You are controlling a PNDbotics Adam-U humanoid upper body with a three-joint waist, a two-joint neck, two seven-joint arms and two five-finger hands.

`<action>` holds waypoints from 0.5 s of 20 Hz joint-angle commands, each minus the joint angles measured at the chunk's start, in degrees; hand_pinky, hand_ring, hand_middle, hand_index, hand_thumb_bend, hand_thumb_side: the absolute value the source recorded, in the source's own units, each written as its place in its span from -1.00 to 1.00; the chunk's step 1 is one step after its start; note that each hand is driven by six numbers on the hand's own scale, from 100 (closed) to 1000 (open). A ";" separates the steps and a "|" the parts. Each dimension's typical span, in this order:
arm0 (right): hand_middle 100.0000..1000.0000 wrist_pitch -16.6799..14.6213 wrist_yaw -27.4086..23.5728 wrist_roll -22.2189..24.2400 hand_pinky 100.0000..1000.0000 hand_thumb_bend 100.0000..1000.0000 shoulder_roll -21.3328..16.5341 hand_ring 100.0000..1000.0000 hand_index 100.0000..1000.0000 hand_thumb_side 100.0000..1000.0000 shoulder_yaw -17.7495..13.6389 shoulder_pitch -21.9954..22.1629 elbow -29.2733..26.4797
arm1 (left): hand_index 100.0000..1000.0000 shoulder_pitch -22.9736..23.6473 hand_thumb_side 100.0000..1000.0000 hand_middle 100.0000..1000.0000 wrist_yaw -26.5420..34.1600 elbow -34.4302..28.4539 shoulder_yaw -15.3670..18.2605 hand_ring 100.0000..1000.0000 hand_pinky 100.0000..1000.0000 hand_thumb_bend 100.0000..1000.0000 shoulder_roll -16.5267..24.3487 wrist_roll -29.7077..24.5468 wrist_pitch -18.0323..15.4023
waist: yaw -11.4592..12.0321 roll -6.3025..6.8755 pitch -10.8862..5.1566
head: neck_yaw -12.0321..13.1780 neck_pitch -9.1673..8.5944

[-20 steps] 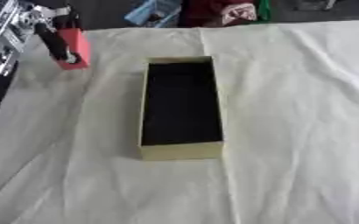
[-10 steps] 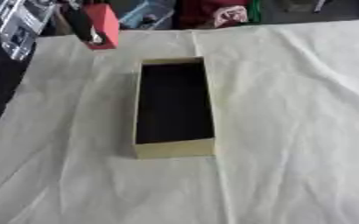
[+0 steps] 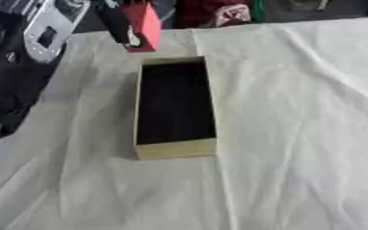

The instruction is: Pick up objects on the table and place them in the box.

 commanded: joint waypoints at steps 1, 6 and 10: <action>0.74 0.04 -0.50 0.26 0.73 -1.00 -2.24 0.71 0.66 -0.21 -0.38 -1.00 -0.81 | 0.01 -1.20 -1.00 -0.18 2.00 -1.82 -0.83 -0.08 -0.04 -0.56 0.05 -0.05 1.57 | -0.10 -0.16 -1.79 | -0.26 1.07; 0.74 0.12 -0.53 0.36 0.73 -1.00 -2.13 0.71 0.66 -0.21 -0.29 -1.52 -0.81 | 0.00 -0.83 -1.00 -0.18 4.42 -1.83 -2.36 -0.08 -0.05 -0.52 -1.64 0.33 3.16 | -0.31 -0.05 -1.37 | -0.22 1.32; 0.74 0.09 -0.67 0.37 0.73 -1.00 -2.17 0.71 0.66 -0.21 -0.27 -2.07 -0.81 | 0.03 -0.38 -1.00 -0.16 5.69 -0.18 -3.62 -0.06 -0.04 -0.50 -2.34 -0.18 4.18 | -0.44 0.11 -1.16 | -0.27 1.53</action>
